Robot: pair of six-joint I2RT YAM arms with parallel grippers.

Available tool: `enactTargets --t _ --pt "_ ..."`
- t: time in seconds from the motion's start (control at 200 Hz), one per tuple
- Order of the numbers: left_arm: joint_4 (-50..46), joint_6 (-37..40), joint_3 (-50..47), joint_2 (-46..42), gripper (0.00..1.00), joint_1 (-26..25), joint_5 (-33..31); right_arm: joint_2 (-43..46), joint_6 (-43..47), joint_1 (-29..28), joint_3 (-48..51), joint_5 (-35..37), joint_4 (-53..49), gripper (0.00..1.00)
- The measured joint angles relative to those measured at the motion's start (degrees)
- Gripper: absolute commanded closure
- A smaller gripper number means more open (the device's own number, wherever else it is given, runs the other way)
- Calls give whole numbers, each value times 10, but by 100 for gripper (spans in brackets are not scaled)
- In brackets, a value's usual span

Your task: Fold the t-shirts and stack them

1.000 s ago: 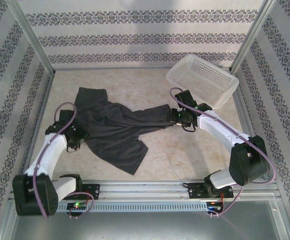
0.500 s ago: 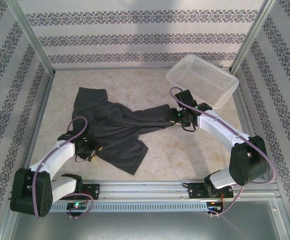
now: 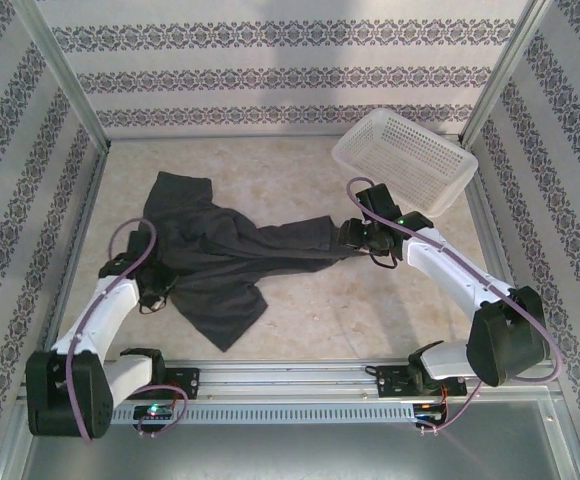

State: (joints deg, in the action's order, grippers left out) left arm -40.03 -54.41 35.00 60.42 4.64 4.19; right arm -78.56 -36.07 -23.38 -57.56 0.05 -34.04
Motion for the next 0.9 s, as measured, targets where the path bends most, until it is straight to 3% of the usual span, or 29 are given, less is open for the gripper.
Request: enactTargets --t 0.135,0.41,0.769,0.899 --pt "-8 47 6 -8 100 47 -19 -22 1 -16 -3 7 4 47" --pt "11 71 31 64 100 49 -1 -187 80 -136 -76 2 10 43" --pt "43 86 68 116 100 49 14 -233 195 -228 -113 80 -23 38" --pt "46 90 70 121 100 49 14 -267 218 -241 -130 115 -37 45"
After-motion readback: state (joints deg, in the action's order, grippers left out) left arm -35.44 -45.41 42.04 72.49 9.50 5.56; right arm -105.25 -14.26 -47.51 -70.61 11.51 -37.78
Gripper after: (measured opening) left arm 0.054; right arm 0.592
